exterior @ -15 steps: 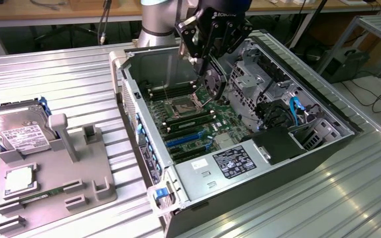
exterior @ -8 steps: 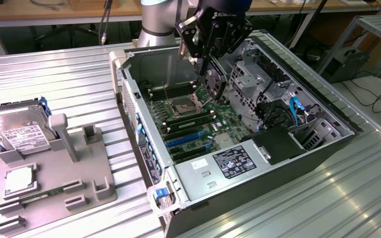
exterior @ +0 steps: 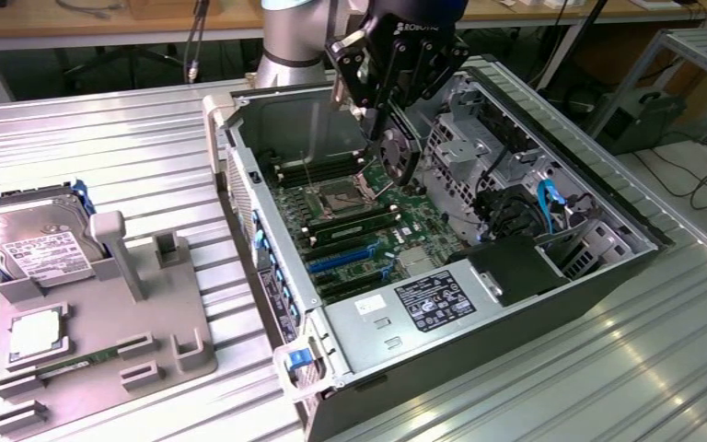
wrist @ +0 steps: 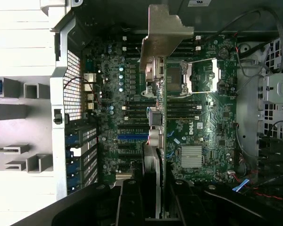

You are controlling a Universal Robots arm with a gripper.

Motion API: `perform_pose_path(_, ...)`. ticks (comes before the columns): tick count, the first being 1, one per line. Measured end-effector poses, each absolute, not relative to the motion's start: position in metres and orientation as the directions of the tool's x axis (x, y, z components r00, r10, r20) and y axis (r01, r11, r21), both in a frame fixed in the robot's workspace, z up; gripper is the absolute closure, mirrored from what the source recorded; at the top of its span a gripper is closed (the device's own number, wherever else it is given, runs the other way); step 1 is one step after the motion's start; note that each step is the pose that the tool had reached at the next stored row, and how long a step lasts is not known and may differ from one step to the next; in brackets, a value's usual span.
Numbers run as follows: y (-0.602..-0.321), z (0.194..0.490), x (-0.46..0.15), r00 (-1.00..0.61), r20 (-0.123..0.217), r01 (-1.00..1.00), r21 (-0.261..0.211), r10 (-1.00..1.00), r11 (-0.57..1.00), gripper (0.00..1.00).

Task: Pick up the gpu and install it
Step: 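Insert the gpu into the slot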

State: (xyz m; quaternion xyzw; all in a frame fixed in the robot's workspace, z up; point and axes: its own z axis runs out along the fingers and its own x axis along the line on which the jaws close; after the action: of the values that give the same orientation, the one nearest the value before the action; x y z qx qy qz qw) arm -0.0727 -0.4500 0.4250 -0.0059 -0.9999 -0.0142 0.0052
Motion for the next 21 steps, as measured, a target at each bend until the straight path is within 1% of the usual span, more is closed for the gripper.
perform_pose_path(9, -0.45, 0.425, -0.0727, -0.986, 0.011, -0.166, 0.028, -0.166, 0.986, 0.73)
perform_pose_path(21, -0.45, 0.425, -0.0728, -0.95, 0.011, -0.311, 0.028, -0.312, 0.95, 0.73)
